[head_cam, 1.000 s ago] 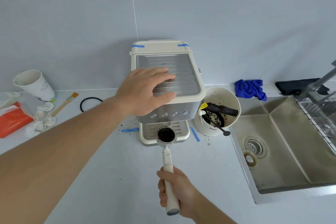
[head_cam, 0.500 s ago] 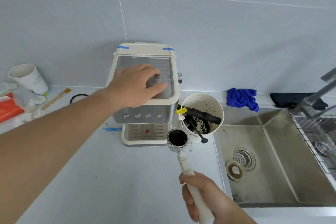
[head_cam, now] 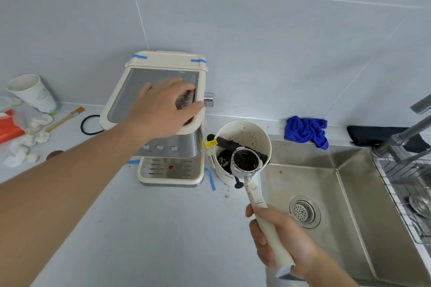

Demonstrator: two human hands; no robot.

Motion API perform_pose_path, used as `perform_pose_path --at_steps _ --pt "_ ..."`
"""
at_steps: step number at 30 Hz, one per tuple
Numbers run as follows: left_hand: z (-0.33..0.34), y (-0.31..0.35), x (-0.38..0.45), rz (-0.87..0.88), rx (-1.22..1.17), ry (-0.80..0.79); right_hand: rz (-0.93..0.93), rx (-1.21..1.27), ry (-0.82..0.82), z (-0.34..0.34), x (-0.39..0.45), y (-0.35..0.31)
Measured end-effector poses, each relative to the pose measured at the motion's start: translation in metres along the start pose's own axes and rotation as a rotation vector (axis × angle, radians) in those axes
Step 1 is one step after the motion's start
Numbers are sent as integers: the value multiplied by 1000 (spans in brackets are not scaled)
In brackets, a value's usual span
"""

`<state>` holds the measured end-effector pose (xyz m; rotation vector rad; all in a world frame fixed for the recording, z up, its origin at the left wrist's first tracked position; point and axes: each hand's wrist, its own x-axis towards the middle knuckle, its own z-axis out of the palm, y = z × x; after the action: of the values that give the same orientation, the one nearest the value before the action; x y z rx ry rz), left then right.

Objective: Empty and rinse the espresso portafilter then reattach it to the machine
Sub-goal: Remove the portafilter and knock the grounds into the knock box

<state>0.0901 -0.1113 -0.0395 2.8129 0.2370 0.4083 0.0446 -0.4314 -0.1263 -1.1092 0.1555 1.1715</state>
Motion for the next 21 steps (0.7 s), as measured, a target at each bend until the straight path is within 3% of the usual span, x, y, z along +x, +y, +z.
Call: perform_pose_path --at_steps 10,21 --pt "0 3 -1 -40 -5 33 48 62 -28 -31 0 -34" --pt "0 1 -2 -77 -17 24 -34 89 -100 -54 17 -60"
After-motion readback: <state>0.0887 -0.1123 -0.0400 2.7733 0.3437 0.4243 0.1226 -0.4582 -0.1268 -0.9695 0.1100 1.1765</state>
